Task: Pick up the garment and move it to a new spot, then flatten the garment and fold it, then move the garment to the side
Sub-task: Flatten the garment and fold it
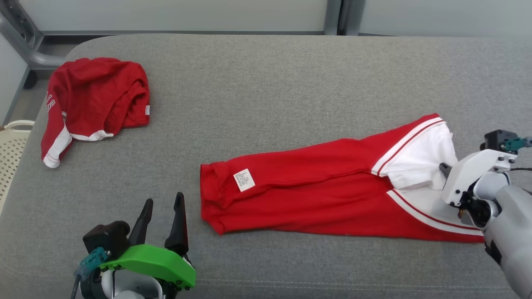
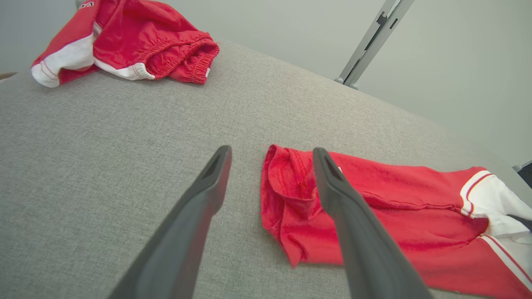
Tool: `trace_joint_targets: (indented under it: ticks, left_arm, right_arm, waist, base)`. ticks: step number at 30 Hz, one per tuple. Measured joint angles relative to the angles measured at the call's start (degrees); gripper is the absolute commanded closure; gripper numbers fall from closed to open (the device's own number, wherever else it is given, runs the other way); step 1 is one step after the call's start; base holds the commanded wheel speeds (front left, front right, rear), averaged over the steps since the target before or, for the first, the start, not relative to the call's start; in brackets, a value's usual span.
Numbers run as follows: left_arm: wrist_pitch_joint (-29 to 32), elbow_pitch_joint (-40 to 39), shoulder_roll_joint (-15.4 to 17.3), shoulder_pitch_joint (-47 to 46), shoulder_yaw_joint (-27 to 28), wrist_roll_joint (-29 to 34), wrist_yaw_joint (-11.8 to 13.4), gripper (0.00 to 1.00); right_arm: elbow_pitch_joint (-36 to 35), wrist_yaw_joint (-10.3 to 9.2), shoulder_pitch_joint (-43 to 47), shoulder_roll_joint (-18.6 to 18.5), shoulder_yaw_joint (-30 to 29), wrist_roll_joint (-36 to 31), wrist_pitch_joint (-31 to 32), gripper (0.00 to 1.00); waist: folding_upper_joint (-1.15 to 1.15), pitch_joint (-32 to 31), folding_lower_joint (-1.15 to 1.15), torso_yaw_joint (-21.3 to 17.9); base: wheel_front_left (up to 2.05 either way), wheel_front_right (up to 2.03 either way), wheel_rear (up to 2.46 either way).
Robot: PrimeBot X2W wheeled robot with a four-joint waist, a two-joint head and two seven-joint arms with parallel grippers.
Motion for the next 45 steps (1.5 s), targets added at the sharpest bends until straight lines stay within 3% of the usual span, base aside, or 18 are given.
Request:
trace_joint_targets:
  ticks: [9, 17, 23, 30, 37, 45]
  left_arm:
    - [0.3, -1.3, 0.3, 0.4, -0.3, 0.0, 0.0, 0.00]
    - [0.4, -2.8, 0.4, 0.4, -0.1, -0.5, 0.0, 0.00]
    - [0.5, -3.1, 0.3, 0.6, 0.0, -1.1, 0.0, 0.00]
    - [0.3, -3.1, 0.2, 0.7, 0.5, -1.6, 0.0, 0.00]
    - [-0.3, -3.1, 0.1, 1.0, 1.2, -2.5, -0.5, 0.00]
    - [-0.8, -2.7, -0.5, 1.5, 1.4, -2.9, -1.0, 0.00]
  right_arm:
    - [-1.4, 0.00, -0.8, -6.7, -1.3, 0.2, 0.6, 1.00]
    - [-2.3, -0.01, -2.1, -10.4, -2.9, -0.6, 1.0, 1.00]
    - [-5.9, -0.02, -2.2, -8.7, -3.3, -0.4, 2.2, 1.00]
    - [-15.6, -0.04, -0.6, -6.6, -1.9, 0.3, 5.5, 1.00]
    - [-25.9, -0.07, 2.4, -3.7, 0.0, -0.2, 10.7, 1.00]
    - [-35.5, -0.07, 6.9, 2.4, 1.5, -3.0, 17.3, 1.00]
  waist:
    - [0.00, -0.9, 0.00, -3.8]
    - [0.00, -1.2, 0.00, -7.6]
    - [0.00, -1.5, 0.00, -9.8]
    - [0.00, -2.2, 0.00, -10.6]
    - [0.00, -2.8, 0.00, -9.6]
    - [0.00, -3.8, 0.00, -7.3]
  base:
    - [0.00, 0.00, 0.00]
    - [0.00, 0.00, 0.00]
    - [0.00, 0.00, 0.00]
    - [0.00, 0.00, 0.00]
    - [0.00, 0.00, 0.00]
    - [0.00, 0.00, 0.00]
